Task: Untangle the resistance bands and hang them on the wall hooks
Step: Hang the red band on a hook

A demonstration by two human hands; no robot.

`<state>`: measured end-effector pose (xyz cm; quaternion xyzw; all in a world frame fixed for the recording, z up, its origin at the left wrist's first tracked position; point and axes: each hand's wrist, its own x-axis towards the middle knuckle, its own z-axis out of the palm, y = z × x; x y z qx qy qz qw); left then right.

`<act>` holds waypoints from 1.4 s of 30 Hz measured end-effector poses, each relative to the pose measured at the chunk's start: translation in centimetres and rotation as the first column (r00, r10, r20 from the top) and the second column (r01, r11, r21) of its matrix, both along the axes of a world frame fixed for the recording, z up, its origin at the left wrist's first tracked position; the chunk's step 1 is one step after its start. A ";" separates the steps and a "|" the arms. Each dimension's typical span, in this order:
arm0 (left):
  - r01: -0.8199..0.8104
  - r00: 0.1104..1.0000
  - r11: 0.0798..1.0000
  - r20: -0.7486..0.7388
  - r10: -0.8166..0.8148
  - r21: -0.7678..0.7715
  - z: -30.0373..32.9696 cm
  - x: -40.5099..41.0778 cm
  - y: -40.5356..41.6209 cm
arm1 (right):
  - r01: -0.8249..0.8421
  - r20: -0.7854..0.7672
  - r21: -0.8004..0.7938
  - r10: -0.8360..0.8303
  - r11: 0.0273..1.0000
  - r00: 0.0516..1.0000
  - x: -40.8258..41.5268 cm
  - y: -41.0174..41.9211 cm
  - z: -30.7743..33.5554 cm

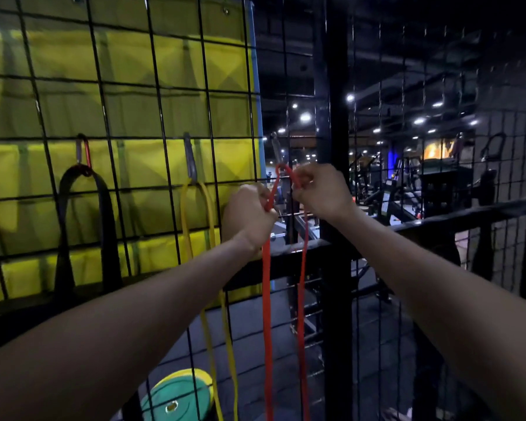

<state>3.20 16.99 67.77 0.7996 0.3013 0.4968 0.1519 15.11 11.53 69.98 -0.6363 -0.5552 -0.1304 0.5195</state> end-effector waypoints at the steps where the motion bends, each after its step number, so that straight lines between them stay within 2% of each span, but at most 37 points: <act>1: -0.010 1.000 1.000 -0.018 0.010 -0.005 -0.4 -0.1 -0.2 | 0.027 0.008 -0.011 -0.027 1.000 1.000 0.1 -0.2 -0.3; 4: 0.003 1.000 1.000 -0.027 -0.004 -0.020 -1.5 -0.3 -0.7 | 0.061 0.048 -0.062 -0.058 0.996 0.997 -0.2 -0.9 -1.8; 9: 0.027 0.996 1.000 -0.086 -0.027 0.002 -3.5 -0.8 -1.9 | 0.073 0.026 -0.009 -0.073 0.997 0.997 -0.5 -1.8 -5.4; 15: 0.043 0.999 0.999 -0.026 -0.043 0.007 -6.0 -0.3 -2.9 | 0.191 -0.019 -0.008 -0.191 0.981 0.981 -1.0 -3.5 -10.5; 19: 0.135 0.989 0.991 0.061 -0.135 0.006 -8.1 0.1 -3.4 | 0.228 -0.038 -0.107 -0.233 0.968 0.972 -0.9 -4.0 -14.1; 22: 0.161 0.985 0.987 0.060 -0.160 -0.016 -9.9 0.1 -3.9 | 0.255 -0.096 -0.181 -0.276 0.950 0.956 -0.5 -4.3 -16.7; 28: 0.182 0.978 0.966 0.139 -0.158 -0.181 -15.2 0.2 -4.8 | 0.256 -0.164 -0.278 -0.309 0.926 0.937 0.0 -4.8 -22.5; 36: 0.071 0.989 0.908 -0.091 -0.119 -0.413 -29.9 -0.6 -4.0 | 0.178 -0.267 -0.459 -0.326 0.870 0.907 -0.1 -5.0 -32.0; 40: -0.073 0.944 0.893 -0.319 -0.081 -0.444 -35.5 -0.9 -3.8 | 0.207 -0.282 -0.537 -0.405 0.818 0.870 -0.4 -5.3 -37.5; 42: -0.100 0.930 0.865 -0.354 -0.094 -0.491 -38.0 -0.9 -3.8 | 0.189 -0.311 -0.601 -0.444 0.777 0.840 -0.6 -5.5 -40.4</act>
